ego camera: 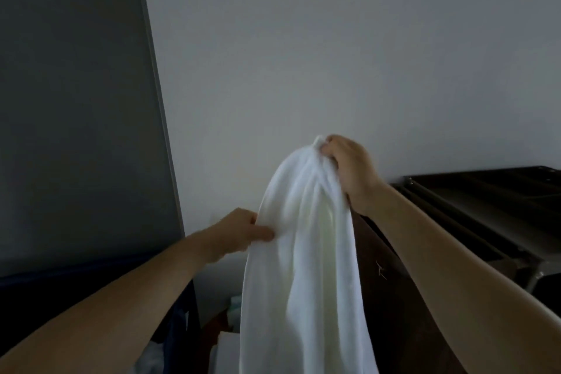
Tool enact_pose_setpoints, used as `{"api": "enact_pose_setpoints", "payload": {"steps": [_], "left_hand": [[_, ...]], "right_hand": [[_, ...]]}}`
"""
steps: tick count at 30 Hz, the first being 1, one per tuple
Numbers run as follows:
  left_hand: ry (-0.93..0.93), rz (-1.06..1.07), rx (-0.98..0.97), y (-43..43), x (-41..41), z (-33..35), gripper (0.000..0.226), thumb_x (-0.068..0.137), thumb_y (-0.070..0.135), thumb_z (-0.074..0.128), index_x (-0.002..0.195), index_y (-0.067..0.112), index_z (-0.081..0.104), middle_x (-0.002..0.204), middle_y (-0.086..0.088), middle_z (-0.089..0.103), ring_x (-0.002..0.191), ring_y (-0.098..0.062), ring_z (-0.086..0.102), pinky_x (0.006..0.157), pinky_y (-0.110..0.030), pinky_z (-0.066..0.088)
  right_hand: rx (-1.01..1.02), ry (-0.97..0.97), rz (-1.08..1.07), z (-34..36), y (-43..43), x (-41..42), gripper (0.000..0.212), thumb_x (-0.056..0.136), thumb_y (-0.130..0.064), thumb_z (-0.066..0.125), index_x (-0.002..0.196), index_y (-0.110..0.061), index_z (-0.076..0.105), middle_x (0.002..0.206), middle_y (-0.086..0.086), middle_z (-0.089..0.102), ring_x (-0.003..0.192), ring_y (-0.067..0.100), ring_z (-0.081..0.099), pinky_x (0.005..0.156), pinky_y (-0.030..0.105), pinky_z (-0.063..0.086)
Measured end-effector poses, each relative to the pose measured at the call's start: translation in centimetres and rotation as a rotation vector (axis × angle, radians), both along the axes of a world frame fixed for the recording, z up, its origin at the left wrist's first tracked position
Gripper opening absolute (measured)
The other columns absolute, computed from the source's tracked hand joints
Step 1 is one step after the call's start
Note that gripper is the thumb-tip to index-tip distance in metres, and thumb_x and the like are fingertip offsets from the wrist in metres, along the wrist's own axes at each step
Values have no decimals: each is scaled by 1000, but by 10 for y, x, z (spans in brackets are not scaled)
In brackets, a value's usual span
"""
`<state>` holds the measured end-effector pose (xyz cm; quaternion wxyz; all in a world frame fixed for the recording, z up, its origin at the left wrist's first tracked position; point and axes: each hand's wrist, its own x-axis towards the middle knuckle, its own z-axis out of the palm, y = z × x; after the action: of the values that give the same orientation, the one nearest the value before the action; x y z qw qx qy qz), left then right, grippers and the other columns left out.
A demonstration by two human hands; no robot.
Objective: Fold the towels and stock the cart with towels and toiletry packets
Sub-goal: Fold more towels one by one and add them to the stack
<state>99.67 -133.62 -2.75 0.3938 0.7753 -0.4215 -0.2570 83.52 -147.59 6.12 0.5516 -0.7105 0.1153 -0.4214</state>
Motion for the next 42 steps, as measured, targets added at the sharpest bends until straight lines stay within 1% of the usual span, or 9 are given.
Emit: {"api": "enact_pose_setpoints", "payload": {"steps": [4,8,11,15,20,22,25,36,42], "left_hand": [[264,6,-75,12,5,-21,27,90,21,70,114,10,69,116,-9,73,102,-24,71,94,-38,56],[378,37,-214,20,11,-4,38,92,31,65,115,1,69,111,-16,73,103,-36,69,93,-48,55],[226,55,-337,9,2,34,29,94,30,64,97,2,73,91,-8,76,80,-23,73,73,-33,60],[-55,-172,-267,-12,-26,82,19,96,28,62,93,12,72,85,2,71,75,-7,66,69,-19,52],[-147,-243,-209,-18,-30,82,27,96,26,63,96,0,68,85,-4,66,75,-11,61,72,-26,49],[-147,-220,-187,-13,-25,71,25,96,28,64,91,3,67,80,-2,64,69,-7,58,66,-23,47],[-98,-186,-123,-2,-16,43,24,92,26,70,102,4,70,93,-12,72,77,-10,64,69,-21,51],[228,203,-225,42,17,20,35,78,10,68,109,-5,66,111,-30,67,92,-40,67,82,-45,53],[243,377,-334,54,31,42,17,84,-1,52,71,9,53,79,-14,47,75,-28,41,65,-33,31]], "right_hand": [[117,-161,-154,35,-18,-4,24,67,-28,55,46,-26,44,53,-9,36,56,11,34,53,27,29],[15,69,-236,18,-48,-17,33,80,-18,55,50,-24,43,49,-10,34,51,10,30,51,29,27],[-73,324,-46,-18,-46,-21,29,87,-16,54,60,-20,64,61,-8,60,62,16,51,64,34,43],[124,278,178,-47,-25,-17,38,91,-15,47,119,-12,72,121,9,71,115,24,64,104,39,48],[257,372,214,-65,-11,-15,37,71,-27,54,87,3,66,93,28,62,93,39,59,91,45,49],[254,316,167,-64,-9,-13,18,79,-22,52,62,-18,57,73,16,49,75,28,48,74,37,42],[115,201,37,-48,-12,-4,43,88,-11,46,48,-26,41,55,-5,35,58,14,33,60,38,28],[297,-398,-193,84,-9,17,48,87,-8,45,45,-26,30,44,-13,28,41,7,25,41,17,22],[217,-347,-351,83,-25,28,49,86,-7,43,41,-24,32,46,-14,29,49,9,25,47,26,22]]}}
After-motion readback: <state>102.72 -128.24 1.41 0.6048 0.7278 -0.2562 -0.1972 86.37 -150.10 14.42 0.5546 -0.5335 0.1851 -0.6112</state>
